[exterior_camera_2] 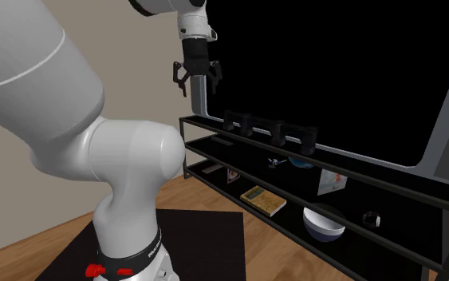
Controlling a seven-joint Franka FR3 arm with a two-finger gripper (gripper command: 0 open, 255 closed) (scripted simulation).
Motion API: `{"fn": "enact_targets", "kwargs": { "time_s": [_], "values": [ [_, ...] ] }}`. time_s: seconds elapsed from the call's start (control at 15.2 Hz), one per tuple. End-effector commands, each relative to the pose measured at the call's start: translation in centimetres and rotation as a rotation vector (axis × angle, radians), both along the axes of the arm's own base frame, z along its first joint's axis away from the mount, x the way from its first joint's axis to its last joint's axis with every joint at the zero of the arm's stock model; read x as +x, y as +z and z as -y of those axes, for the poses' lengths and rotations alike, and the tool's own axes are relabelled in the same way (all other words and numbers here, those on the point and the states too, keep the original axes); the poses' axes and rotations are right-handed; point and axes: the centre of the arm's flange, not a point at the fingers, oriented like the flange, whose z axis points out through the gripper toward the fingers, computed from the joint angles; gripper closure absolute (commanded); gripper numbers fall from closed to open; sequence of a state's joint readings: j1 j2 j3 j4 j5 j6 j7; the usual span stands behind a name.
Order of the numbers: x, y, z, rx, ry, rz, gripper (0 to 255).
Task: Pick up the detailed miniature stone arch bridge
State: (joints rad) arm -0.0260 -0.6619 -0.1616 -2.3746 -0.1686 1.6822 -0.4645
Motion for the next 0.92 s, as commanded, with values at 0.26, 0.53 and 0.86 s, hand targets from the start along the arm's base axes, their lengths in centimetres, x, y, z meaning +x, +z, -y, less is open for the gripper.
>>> {"fn": "enact_targets", "kwargs": {
  "time_s": [0.26,0.53,0.86],
  "values": [
    [2.9,-2.4,7.4,0.016,0.106,0.022,0],
    [5.2,-4.0,11.9,0.027,0.175,0.036,0],
    [8.5,-6.0,17.2,0.042,0.262,0.054,0]
  ]
}}
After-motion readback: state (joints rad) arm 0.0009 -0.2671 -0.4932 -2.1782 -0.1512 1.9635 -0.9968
